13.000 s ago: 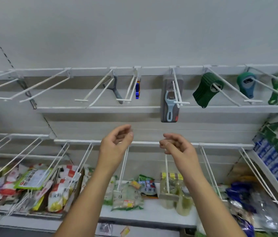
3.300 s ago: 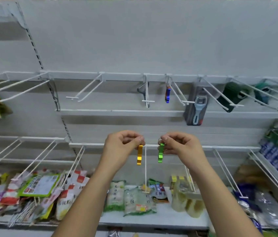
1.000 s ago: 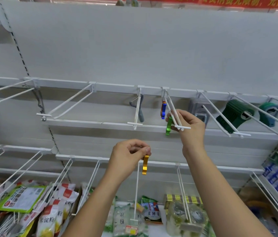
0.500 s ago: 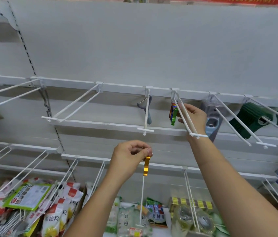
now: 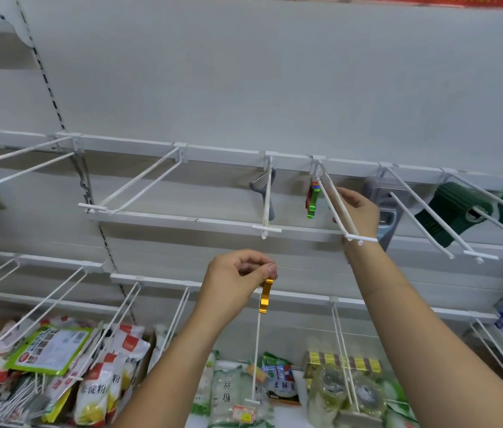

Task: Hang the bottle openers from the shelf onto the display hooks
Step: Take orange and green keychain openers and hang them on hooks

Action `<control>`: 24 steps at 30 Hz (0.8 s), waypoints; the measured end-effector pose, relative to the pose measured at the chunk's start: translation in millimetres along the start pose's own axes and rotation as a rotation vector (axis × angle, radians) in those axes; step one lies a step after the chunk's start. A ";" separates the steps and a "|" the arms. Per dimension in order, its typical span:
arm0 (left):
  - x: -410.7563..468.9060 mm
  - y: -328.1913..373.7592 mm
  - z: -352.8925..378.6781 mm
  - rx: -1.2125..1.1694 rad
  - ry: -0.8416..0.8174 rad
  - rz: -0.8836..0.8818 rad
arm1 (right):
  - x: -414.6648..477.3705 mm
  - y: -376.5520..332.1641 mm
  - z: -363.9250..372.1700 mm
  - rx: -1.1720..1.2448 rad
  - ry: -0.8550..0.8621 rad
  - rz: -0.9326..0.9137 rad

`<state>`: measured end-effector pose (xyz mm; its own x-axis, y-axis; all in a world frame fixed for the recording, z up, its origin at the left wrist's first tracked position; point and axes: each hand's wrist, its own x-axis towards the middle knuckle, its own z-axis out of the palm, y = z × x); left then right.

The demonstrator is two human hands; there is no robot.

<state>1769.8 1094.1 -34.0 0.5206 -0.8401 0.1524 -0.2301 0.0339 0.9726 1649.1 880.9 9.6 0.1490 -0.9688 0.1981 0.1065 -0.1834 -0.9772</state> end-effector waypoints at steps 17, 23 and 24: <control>-19.8 37.8 42.4 0.033 -0.054 0.099 | -124.5 17.1 -64.6 -0.063 -0.315 0.010; -23.1 59.2 48.5 -0.044 0.019 0.126 | -123.5 25.5 -77.2 -0.024 -0.245 0.073; -24.2 62.9 49.4 -0.072 0.031 0.133 | -123.5 27.5 -78.4 -0.017 -0.242 0.083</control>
<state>1702.1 1089.7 14.8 0.5144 -0.8087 0.2853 -0.2396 0.1839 0.9533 1556.5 982.5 -47.8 0.3881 -0.9128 0.1274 0.0675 -0.1097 -0.9917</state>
